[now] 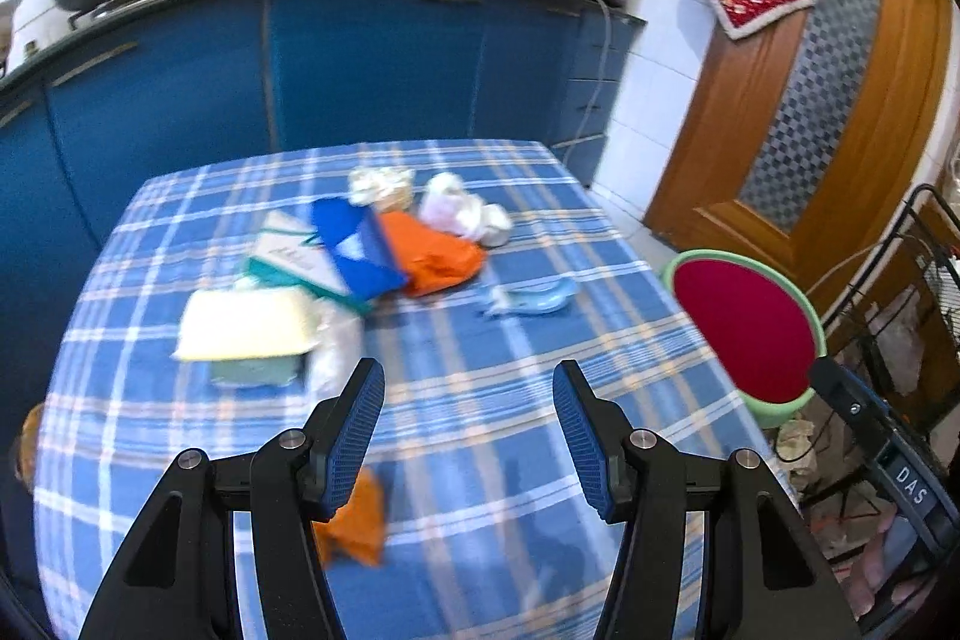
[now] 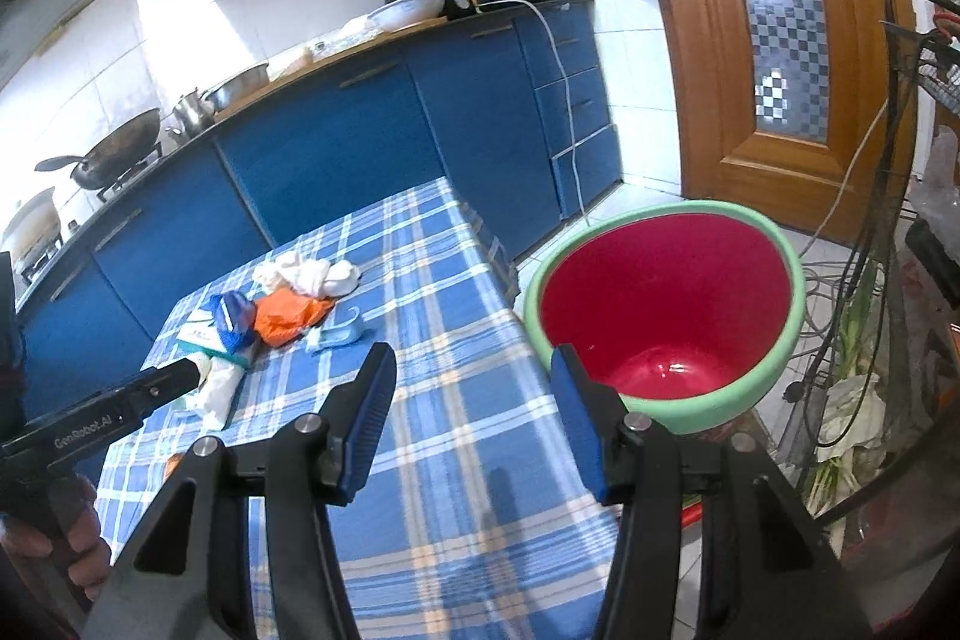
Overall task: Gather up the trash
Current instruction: 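Move both open tools back over the table toward the orange bag, then grasp the orange knotted bag with the left tool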
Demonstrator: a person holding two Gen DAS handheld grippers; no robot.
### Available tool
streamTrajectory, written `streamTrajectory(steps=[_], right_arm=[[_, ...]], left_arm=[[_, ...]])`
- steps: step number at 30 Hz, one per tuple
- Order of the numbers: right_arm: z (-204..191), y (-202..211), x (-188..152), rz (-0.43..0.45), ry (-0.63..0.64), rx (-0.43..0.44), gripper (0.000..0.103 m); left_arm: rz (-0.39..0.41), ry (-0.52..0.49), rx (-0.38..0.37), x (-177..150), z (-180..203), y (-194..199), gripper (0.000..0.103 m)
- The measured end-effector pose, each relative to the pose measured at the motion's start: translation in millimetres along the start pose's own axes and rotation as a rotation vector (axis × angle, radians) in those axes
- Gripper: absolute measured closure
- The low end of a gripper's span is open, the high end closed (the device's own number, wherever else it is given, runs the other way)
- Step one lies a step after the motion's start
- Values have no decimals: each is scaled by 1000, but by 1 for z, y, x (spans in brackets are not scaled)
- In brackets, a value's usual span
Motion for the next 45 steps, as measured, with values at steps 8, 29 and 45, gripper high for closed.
streamTrajectory(steps=[8,29,45], right_arm=[[-18,-8,-11,-33,32,16,48],[-45,-25,-27,-93,80,18,44],[-52,-45,-32,-139,104,13,44]], left_arm=[[-23,62,54,-19,-42,-1,43],[-149,137,73,-65,-87,-41,43],[-120,148,-14,-61,-80,-43,65]])
Point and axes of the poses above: each gripper's, at about its wrist camera, not at the fingertips, and y roughly against the way its jaws point, z to its right, x to its top, the point moved 9 cm from there along -y, roughly the way its jaws point, and after that the axes turned 12 degrees about -z, right-handed, at the moved point
